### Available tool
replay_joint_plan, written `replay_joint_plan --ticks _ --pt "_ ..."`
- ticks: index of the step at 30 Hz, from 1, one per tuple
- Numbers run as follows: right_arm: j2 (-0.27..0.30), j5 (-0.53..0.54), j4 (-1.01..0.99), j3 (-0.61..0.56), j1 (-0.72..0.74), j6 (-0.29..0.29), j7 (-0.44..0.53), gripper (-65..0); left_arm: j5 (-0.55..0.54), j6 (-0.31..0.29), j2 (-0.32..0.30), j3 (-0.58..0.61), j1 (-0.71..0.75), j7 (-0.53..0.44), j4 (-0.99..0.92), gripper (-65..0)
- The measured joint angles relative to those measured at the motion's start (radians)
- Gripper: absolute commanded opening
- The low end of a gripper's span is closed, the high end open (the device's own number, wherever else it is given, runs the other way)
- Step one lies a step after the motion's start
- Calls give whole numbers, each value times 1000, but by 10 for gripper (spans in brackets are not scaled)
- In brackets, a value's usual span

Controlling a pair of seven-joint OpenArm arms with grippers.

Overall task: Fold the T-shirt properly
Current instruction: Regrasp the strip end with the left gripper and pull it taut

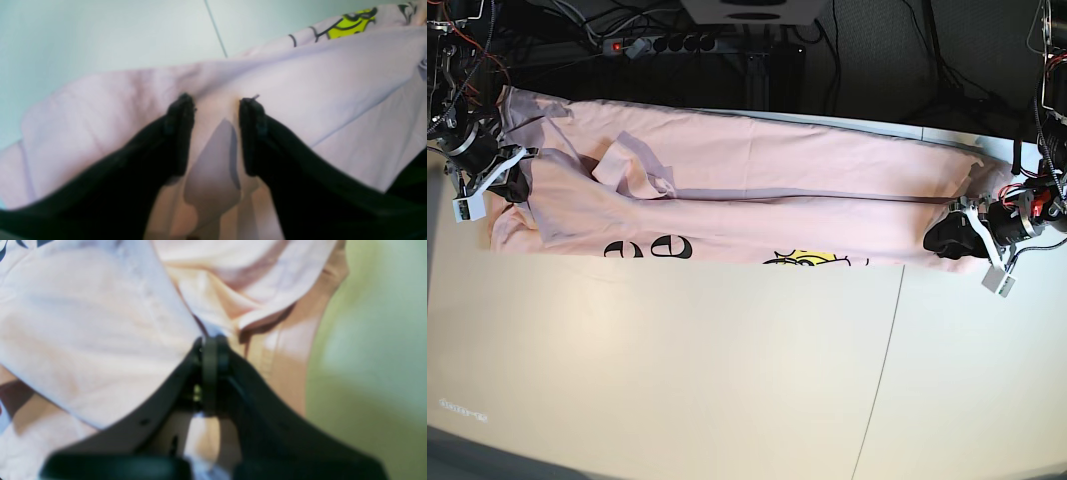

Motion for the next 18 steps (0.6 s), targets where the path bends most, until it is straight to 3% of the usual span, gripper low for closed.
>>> replay_joint_plan --ticks 2,5,8,13,18 --pt "0 0 0 0 0 0 0 -650 -31 0 0 -1 -6 39 0 -334" --pt "0 0 0 0 0 0 2 -650 -90 1 -2 -23 -23 172 10 -334" --pt "0 -1 0 0 0 0 2 -650 -144 10 -2 -113 -8 268 50 -334" --pt "0 -1 0 1 0 0 2 -650 -168 14 -21 -311 -23 250 102 -334" --pt "0 -4 0 1 3 0 2 -650 -162 13 -67 -339 7 277 100 -334"
